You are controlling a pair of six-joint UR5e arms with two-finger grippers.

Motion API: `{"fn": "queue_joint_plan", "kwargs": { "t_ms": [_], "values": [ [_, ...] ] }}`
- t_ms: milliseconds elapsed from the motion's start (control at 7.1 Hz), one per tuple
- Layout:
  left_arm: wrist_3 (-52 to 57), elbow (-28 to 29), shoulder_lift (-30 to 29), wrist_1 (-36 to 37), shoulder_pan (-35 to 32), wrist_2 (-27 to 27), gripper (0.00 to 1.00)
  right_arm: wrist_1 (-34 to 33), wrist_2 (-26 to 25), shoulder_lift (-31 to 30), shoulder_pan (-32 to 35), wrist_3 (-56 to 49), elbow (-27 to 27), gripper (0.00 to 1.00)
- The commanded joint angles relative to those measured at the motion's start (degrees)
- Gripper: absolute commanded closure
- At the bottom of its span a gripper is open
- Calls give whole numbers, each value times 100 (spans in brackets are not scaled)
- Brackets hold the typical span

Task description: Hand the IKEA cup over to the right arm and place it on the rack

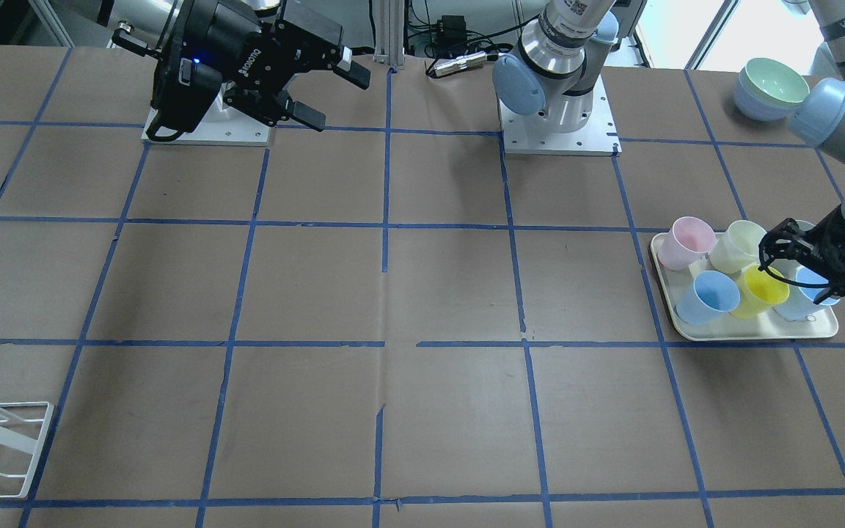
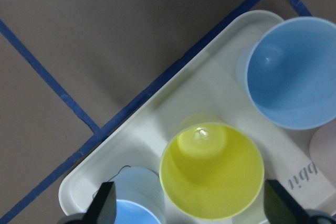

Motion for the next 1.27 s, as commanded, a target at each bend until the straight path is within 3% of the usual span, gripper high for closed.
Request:
{"fn": "queue_joint_plan", "kwargs": {
  "t_ms": [0,141,423,1128],
  "values": [
    [83,149,-137,83,35,-4,0,189,1305,85,-9,-217,240,0],
    [92,368,-181,-30,61,5,0,250,1954,120,-27,-914,468,0],
    [101,476,-225,-57,428,-4,0,268,3098,121,-167,-1088,751,0],
    [22,1134,-1006,-74,746,-198,0,312,3173,209,-142,-1546,972,0]
  ]
}}
